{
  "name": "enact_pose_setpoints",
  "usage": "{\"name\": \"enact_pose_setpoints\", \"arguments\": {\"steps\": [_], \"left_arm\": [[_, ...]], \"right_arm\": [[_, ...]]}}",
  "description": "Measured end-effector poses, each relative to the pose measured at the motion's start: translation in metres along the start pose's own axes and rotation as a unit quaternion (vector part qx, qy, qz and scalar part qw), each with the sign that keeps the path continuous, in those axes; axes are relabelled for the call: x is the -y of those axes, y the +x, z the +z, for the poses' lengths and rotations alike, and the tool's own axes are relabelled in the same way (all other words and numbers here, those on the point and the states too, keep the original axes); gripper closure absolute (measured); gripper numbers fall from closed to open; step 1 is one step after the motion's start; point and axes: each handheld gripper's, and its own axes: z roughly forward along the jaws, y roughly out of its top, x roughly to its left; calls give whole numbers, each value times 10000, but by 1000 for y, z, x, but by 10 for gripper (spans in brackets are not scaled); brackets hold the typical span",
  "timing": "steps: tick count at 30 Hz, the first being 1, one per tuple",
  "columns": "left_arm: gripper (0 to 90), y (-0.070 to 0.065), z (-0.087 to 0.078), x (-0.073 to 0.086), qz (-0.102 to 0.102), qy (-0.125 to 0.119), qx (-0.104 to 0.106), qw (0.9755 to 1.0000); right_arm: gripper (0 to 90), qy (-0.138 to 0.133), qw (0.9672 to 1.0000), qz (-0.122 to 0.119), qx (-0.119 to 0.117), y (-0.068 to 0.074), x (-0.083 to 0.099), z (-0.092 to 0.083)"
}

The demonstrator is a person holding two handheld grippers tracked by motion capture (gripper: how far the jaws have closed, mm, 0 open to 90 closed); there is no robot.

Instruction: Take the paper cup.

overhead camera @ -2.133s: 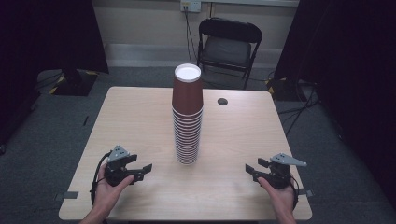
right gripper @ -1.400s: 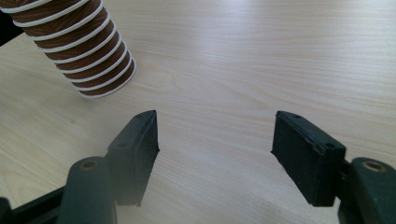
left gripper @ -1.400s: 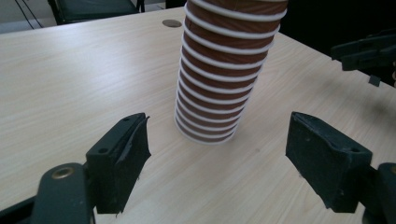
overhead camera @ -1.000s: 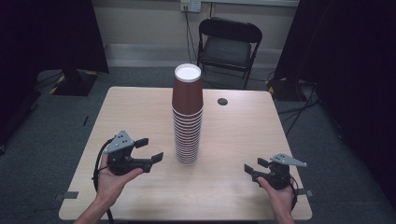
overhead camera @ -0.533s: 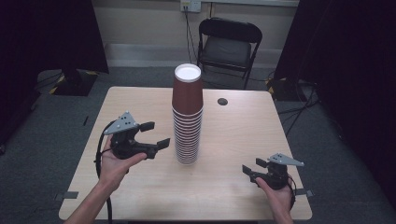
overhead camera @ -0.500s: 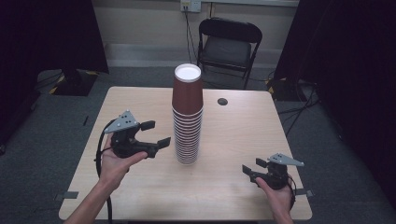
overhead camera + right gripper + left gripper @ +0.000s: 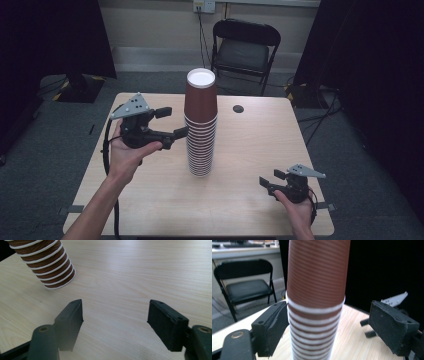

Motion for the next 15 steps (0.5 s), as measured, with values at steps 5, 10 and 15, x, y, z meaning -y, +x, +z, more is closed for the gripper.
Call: {"name": "enact_pose_setpoints", "arguments": {"steps": [5,10,15], "left_arm": [[156,2,7,-22,117,-198,-68,9997],[157,5,15,-33,100,-212,-98,9997],[155,2,25,-48,231,-307,-147,9992]], "right_arm": [[273,4,10000,-12,-46,0,-1,1],[272,-5,10000,-8,-48,0,-1,1],[265,-7,10000,-21,-4,-1,-2,0]]}}
